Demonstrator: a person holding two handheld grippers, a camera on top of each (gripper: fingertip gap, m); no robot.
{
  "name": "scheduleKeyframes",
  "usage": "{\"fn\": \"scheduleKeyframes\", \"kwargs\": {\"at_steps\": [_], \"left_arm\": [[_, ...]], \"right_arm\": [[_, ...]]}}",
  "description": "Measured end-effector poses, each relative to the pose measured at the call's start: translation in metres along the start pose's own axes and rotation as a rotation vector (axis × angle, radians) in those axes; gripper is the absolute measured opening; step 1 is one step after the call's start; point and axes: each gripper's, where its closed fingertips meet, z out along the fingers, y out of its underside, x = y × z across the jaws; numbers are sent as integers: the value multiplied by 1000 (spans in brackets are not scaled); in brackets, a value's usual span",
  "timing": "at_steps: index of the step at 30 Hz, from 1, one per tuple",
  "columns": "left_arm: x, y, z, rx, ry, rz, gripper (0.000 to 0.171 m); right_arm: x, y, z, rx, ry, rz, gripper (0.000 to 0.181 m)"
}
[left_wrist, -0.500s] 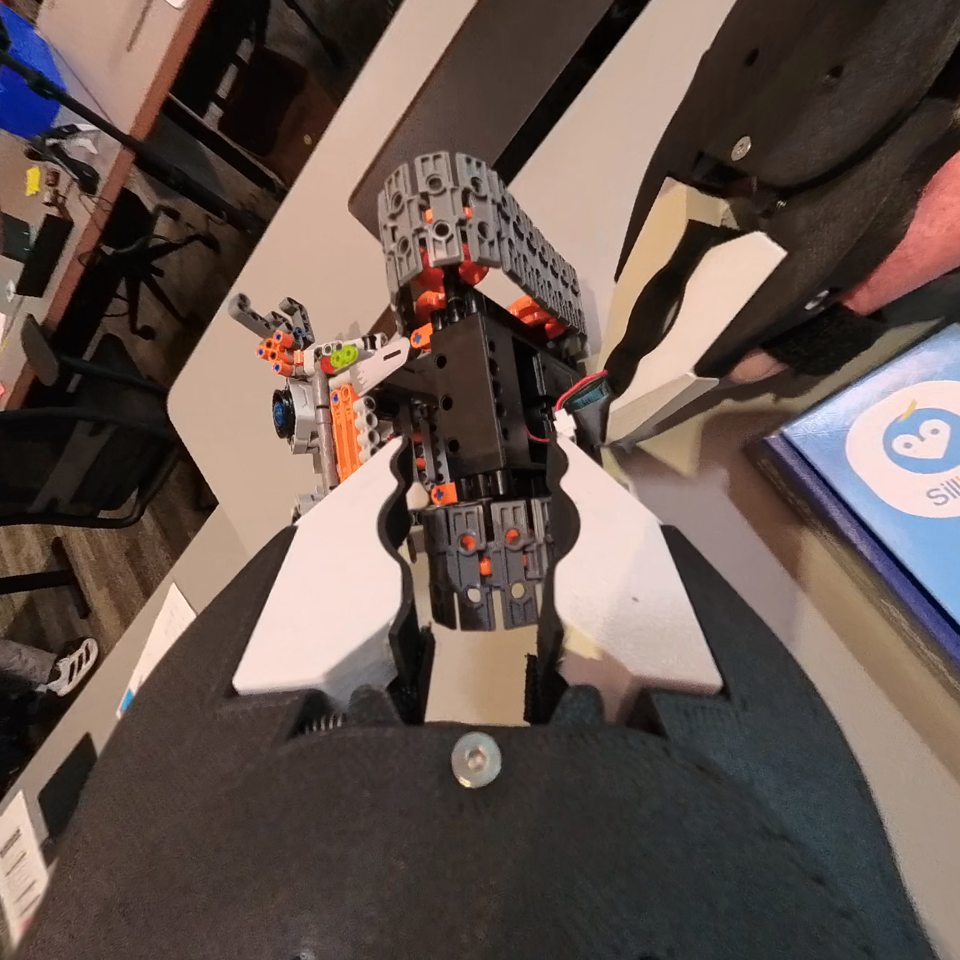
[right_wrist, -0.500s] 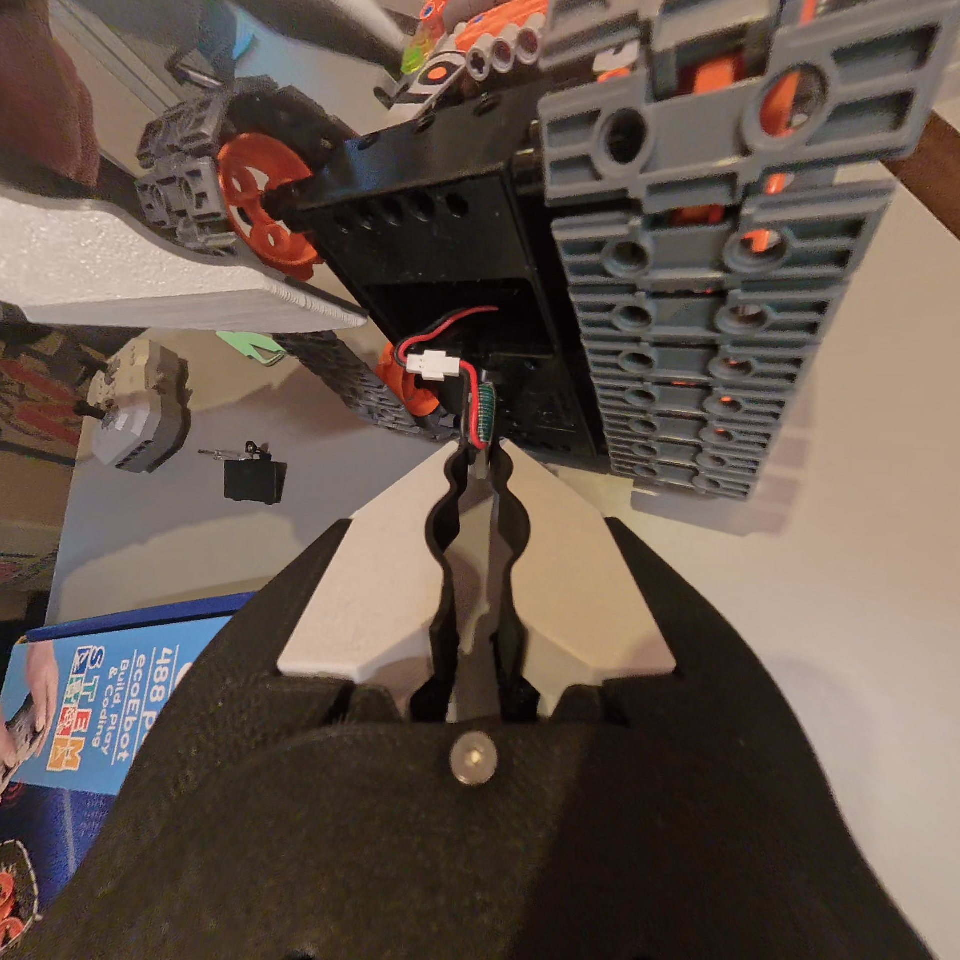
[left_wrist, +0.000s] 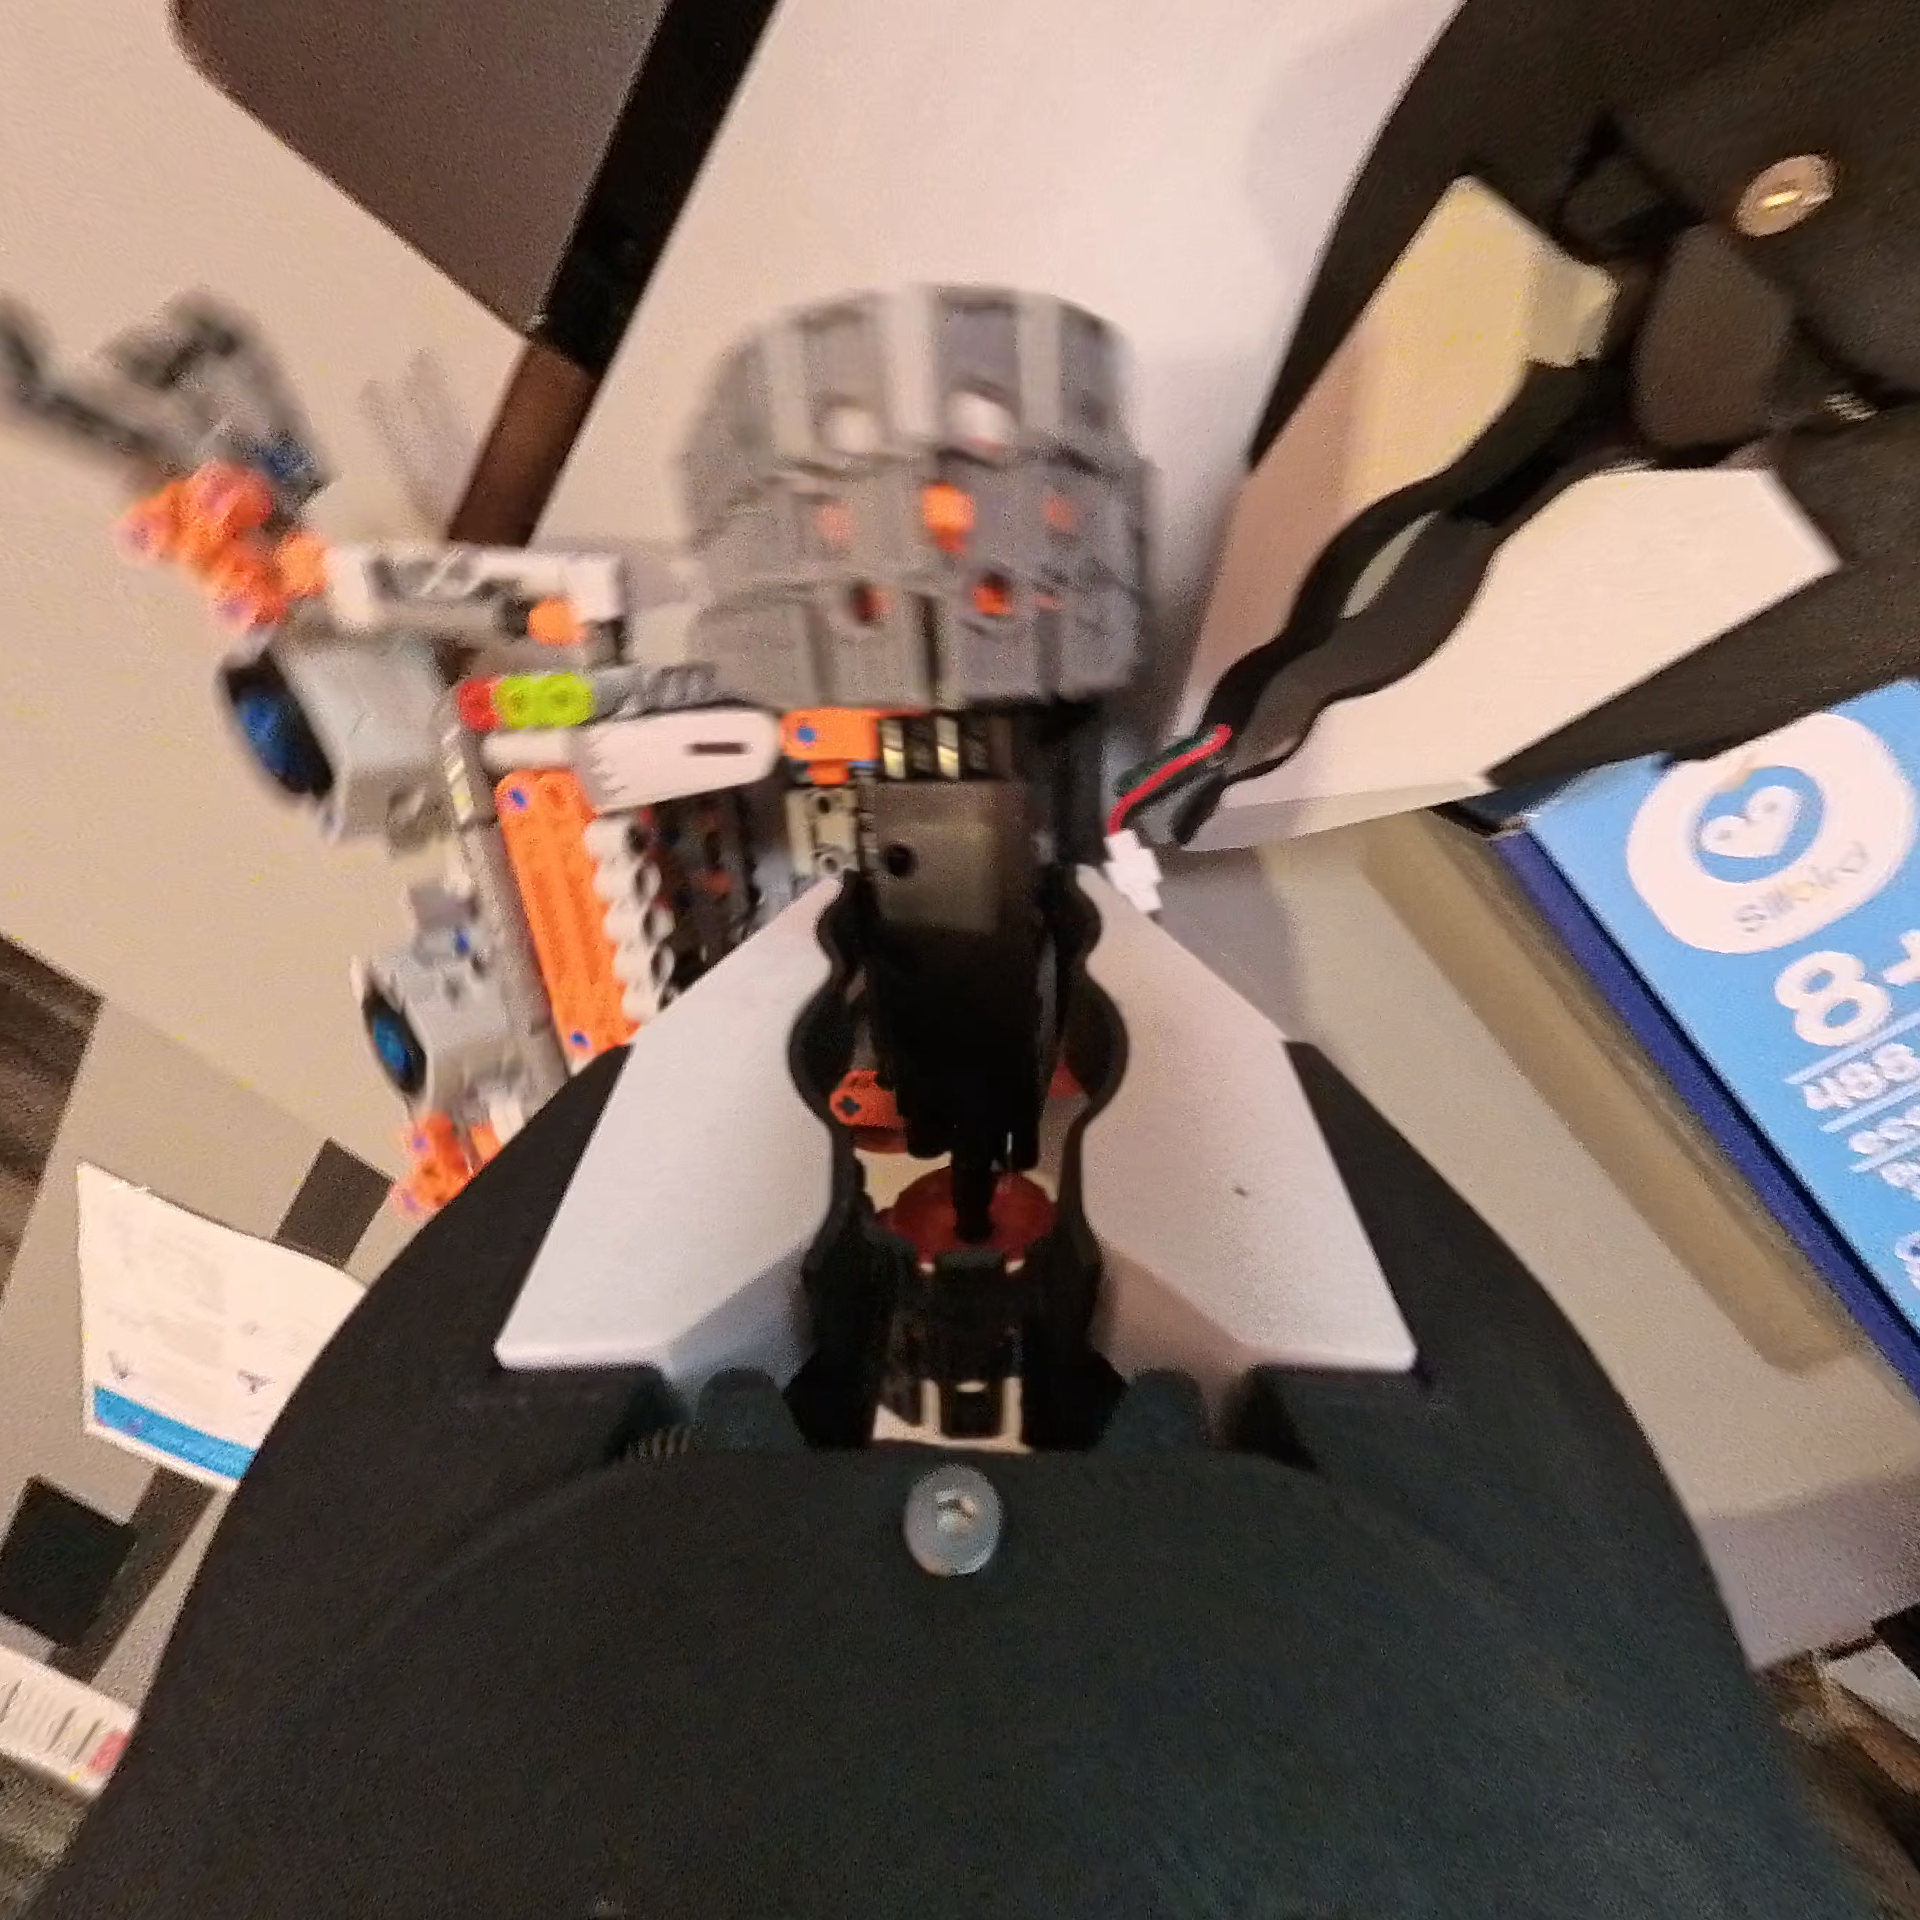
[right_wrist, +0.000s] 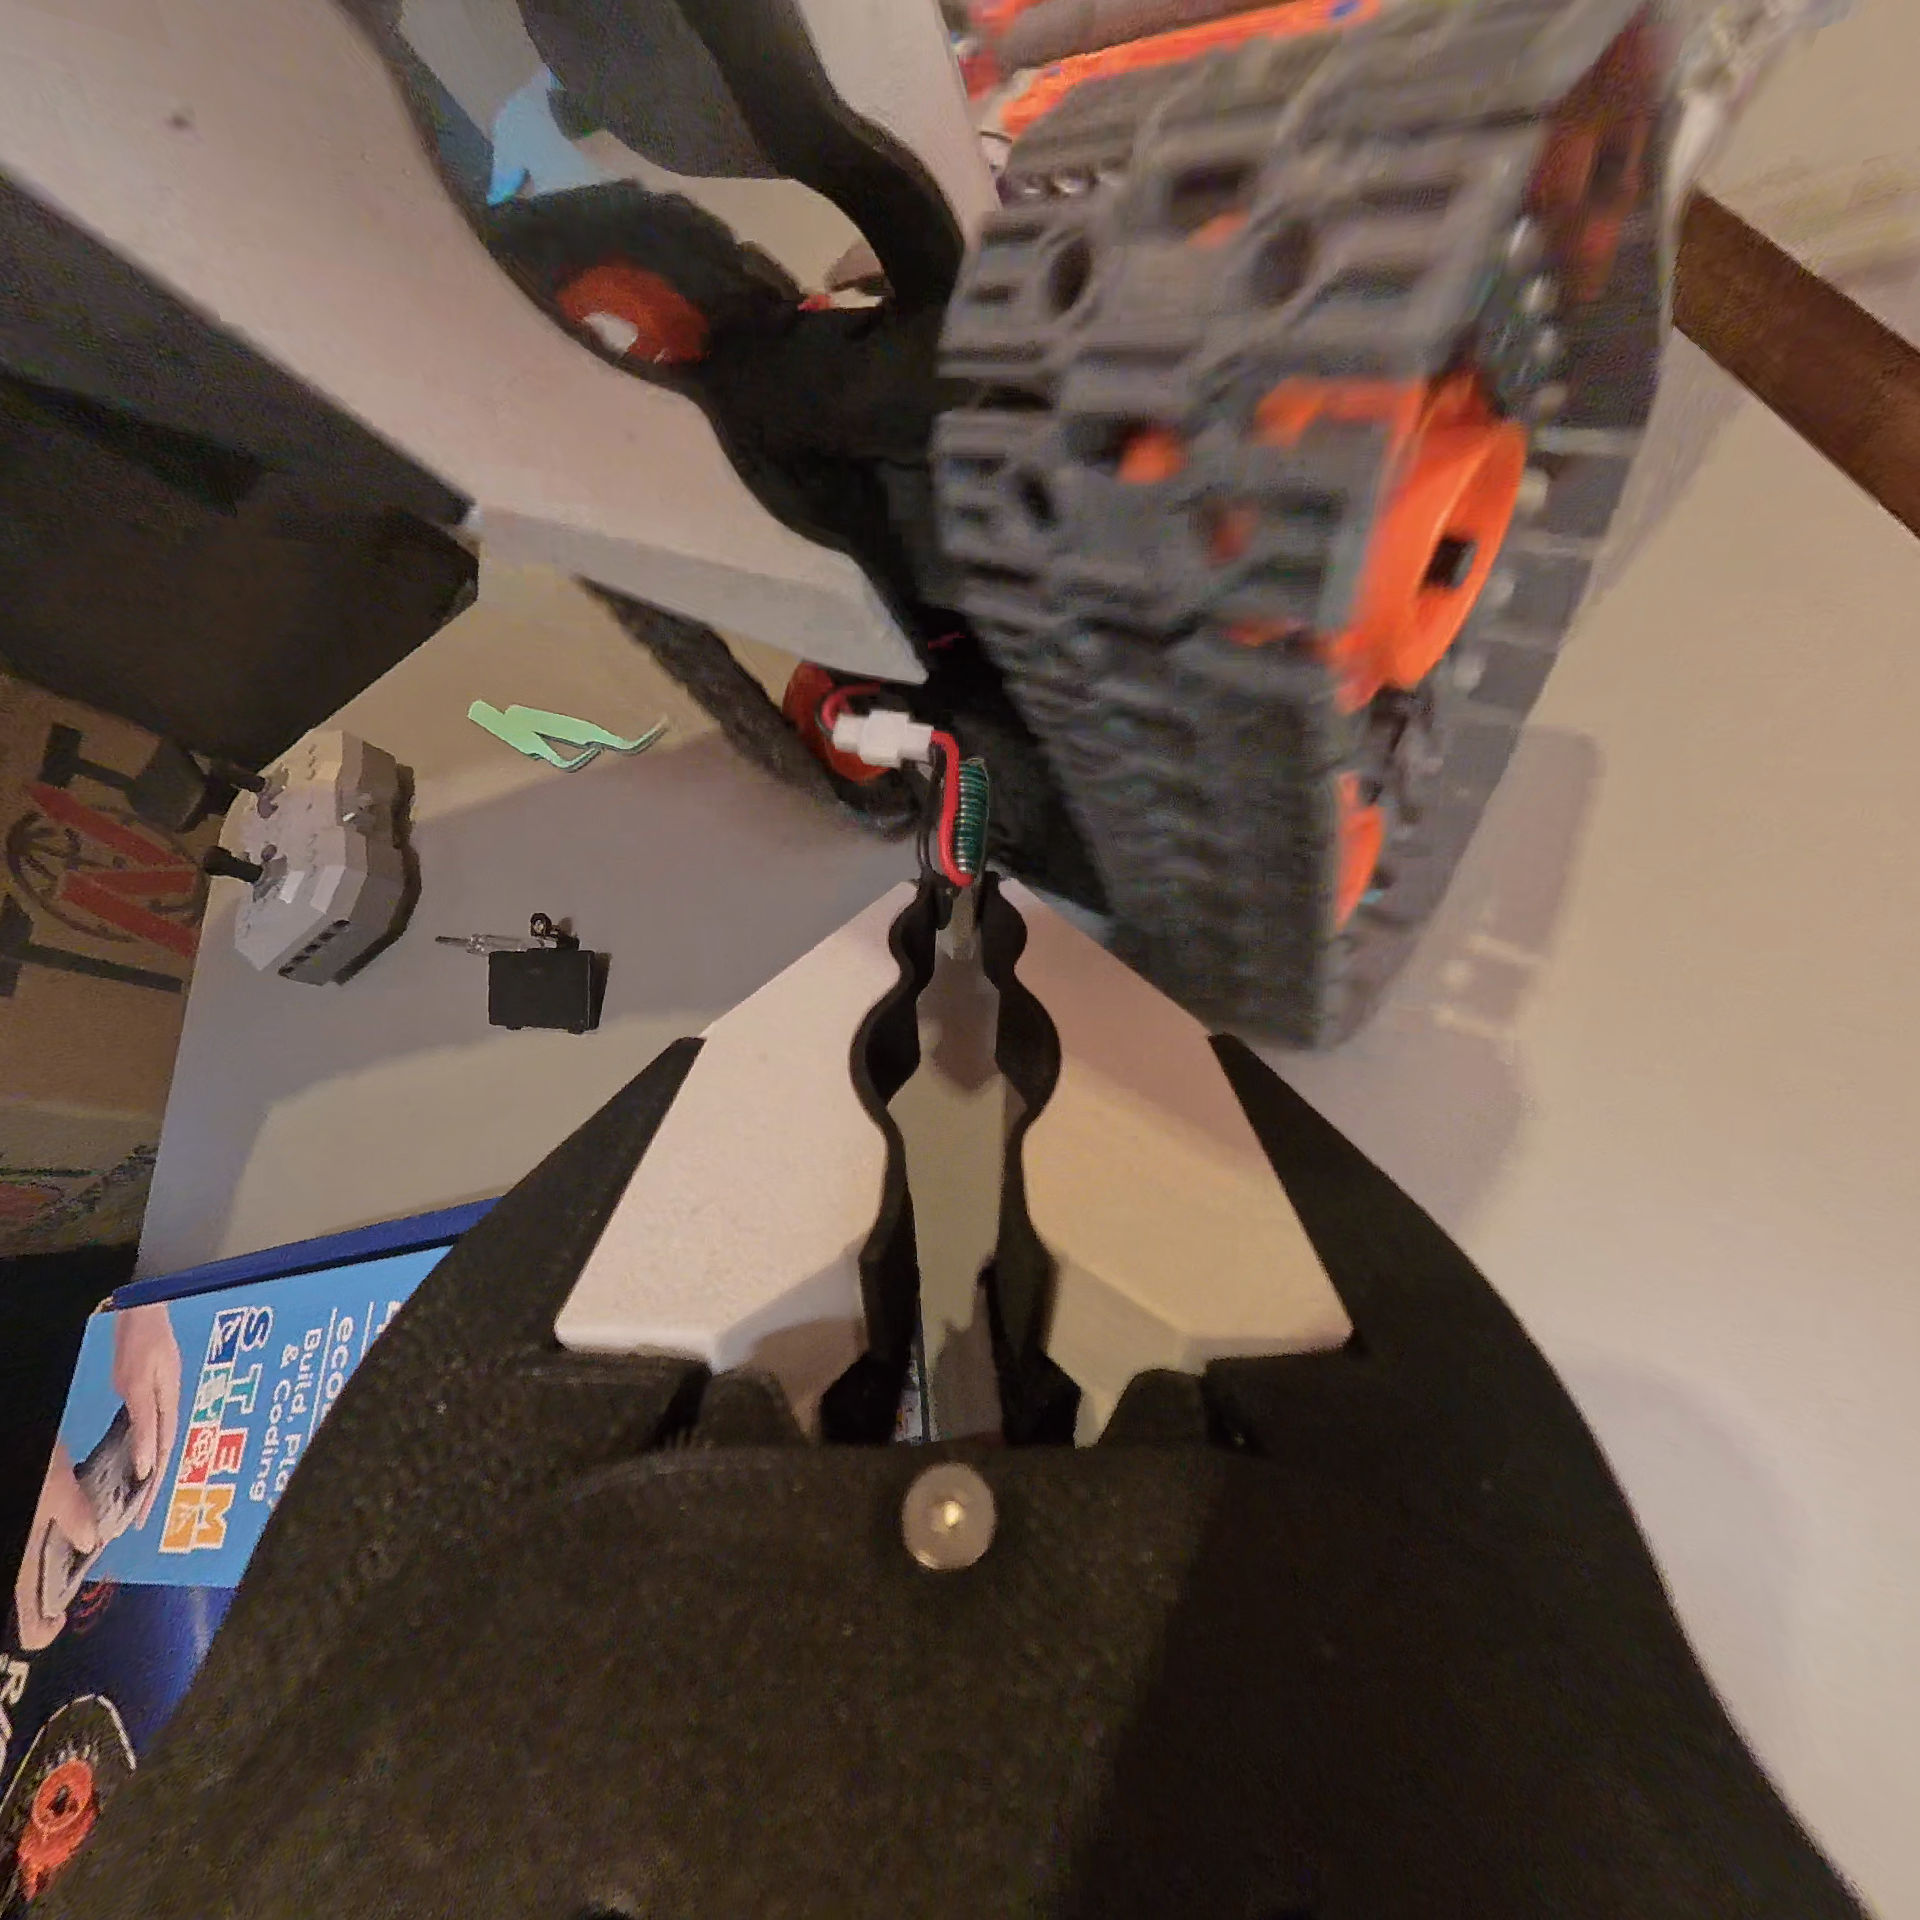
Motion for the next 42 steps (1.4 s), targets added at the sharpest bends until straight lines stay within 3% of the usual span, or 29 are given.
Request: {"fn": "scheduleKeyframes", "kwargs": {"at_steps": [8, 13, 21, 27, 36, 42], "left_arm": [[-5, -11, -10, 88, 62, -78, 33], [-5, -30, -32, 177, 143, -165, 33], [18, -92, -82, 434, 292, -336, 33], [62, -140, -100, 541, 359, -351, 33], [132, -186, -124, 545, 413, -302, 33], [165, -184, -144, 458, 356, -296, 33]], "right_arm": [[-2, -10, -16, 61, 13, 9, 5], [-10, -25, -44, 132, 33, 10, 5], [-19, -42, -135, 270, 150, -33, 5], [-23, -26, -208, 334, 232, -40, 5], [-53, 9, -288, 391, 282, -87, 5], [-81, 30, -311, 435, 191, -101, 5]]}}
